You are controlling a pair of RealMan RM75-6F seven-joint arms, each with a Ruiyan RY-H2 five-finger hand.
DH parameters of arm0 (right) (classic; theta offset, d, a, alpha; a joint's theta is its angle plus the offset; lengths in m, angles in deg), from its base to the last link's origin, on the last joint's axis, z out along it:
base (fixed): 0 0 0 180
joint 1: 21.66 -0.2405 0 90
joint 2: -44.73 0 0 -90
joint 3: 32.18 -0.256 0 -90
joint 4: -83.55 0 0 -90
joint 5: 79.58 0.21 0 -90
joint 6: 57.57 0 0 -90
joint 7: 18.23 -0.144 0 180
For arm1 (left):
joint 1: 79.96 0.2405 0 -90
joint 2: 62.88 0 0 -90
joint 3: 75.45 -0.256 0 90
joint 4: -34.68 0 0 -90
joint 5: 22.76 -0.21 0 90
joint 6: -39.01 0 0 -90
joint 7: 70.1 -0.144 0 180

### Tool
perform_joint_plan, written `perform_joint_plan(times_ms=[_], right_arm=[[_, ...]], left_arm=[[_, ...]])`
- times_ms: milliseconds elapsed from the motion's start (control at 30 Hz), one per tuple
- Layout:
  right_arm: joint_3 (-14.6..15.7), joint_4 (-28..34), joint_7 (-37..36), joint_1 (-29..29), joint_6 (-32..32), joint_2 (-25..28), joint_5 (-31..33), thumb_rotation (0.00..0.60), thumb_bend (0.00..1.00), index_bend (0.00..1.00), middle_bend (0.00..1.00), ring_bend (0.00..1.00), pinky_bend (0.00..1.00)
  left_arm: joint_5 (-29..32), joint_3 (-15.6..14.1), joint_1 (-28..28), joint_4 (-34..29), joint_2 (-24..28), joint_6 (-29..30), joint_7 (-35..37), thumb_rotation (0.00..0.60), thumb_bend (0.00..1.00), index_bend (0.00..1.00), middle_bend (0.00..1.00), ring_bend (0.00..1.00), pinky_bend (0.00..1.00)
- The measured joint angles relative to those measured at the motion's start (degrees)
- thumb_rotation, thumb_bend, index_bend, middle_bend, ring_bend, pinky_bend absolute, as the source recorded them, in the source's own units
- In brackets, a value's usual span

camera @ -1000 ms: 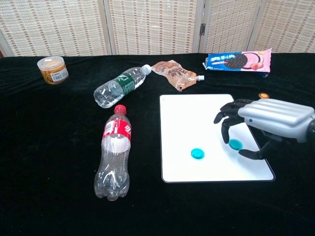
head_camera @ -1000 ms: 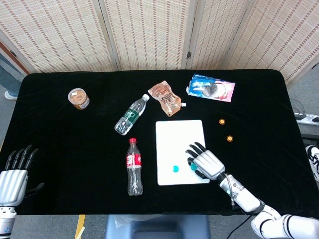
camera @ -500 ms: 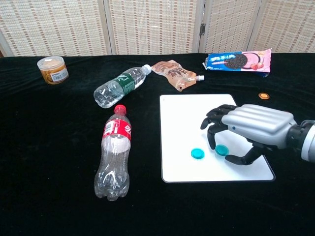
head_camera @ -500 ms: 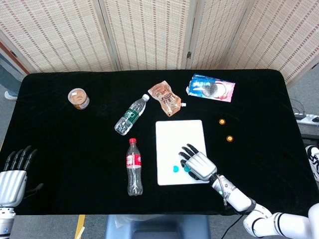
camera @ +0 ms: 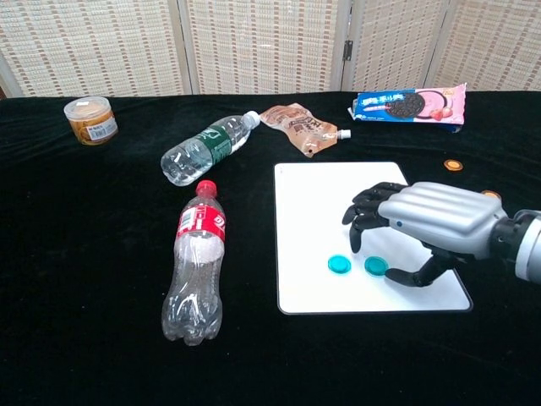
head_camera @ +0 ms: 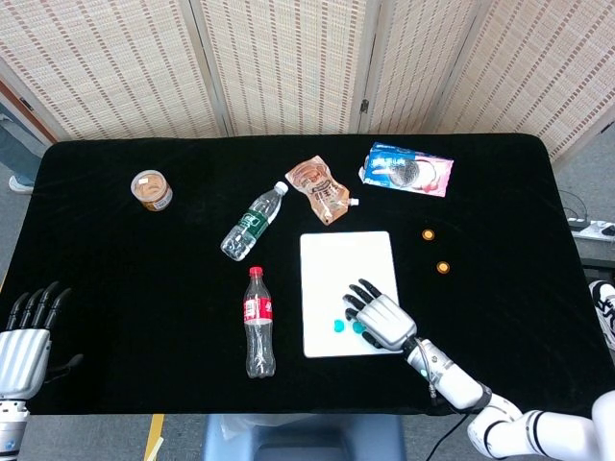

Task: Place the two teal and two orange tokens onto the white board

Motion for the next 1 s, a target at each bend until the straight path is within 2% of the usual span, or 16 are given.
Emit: perform_joint_plan(times_ms=[233,533,733,1000], right_arm=[[-0.7,0.5,-0.4,1.0,2.7,1.3,0.3,0.6,0.43,0.32,0.18,0.06,0.0],[-4.8,-1.8,-1.6,4.2,6.2,6.2,8.6,0.6,0.43,0.38,0.19,0.06,0.0],[-6.3,-6.7,-2.4,5.6,4.1,7.4,15.3,0.6,0.43,0.38,0.19,0.06,0.0],[-6.7,-13.7,-4.3,5.9,0.2,5.3,18.5,0.6,0.43,0.39,0.19,0.06,0.0]], left_arm=[[-0.1,0.3,-0.2,0.0,0.0,-0.1,0.0,0.6,0.17,0.0,0.0,0.01,0.0],[0.0,0.4,-0.7,-0.1,-0.2,-0.7,-0.3,0.6,0.17,0.0,0.0,0.01,0.0],[-0.2,0.4,-1.1,-0.7,-0.3,-1.1,-1.1,0.6,0.17,0.0,0.0,0.01,0.0],[-0.1,0.4,-1.4,-1.2,-0.2,-1.5,-2.0,0.6,0.17,0.0,0.0,0.01,0.0]])
